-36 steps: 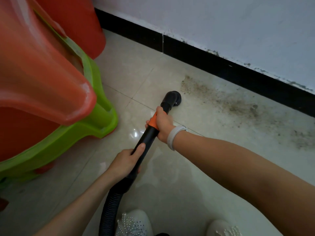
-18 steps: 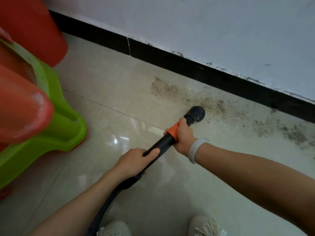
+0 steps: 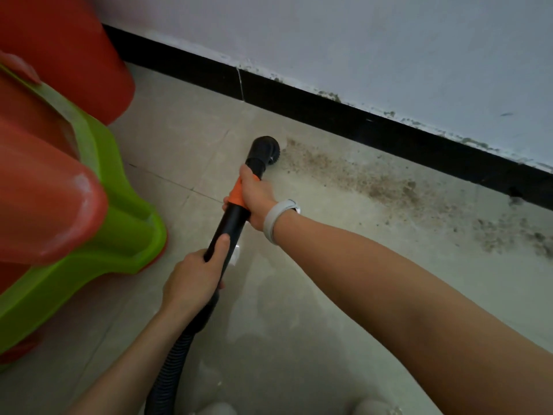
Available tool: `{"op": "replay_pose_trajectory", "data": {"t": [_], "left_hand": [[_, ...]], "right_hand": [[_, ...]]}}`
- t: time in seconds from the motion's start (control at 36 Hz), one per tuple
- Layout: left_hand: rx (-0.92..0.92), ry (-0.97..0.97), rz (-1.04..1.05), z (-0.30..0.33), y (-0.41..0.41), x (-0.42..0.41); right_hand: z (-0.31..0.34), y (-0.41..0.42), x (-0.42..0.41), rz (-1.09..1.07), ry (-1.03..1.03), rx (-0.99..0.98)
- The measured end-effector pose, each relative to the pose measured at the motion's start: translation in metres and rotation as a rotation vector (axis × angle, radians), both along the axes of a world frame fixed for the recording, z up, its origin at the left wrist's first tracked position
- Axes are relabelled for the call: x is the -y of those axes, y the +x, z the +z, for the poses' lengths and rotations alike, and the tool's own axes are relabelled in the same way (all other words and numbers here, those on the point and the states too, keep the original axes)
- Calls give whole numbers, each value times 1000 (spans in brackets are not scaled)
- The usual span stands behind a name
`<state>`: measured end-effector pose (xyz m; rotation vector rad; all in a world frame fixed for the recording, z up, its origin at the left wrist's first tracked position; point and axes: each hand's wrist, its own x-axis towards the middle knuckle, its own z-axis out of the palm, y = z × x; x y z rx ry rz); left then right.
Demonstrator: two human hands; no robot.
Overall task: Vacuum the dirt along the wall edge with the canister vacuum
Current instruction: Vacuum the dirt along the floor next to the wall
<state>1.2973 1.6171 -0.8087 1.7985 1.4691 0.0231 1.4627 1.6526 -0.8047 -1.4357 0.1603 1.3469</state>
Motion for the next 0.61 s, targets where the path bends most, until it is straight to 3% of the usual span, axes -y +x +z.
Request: {"op": "replay_pose_trajectory", "data": {"t": [0.61], "left_hand": [[-11, -113, -227, -8, 32, 34]], "right_hand": [[-12, 39, 71, -124, -126, -41]]}}
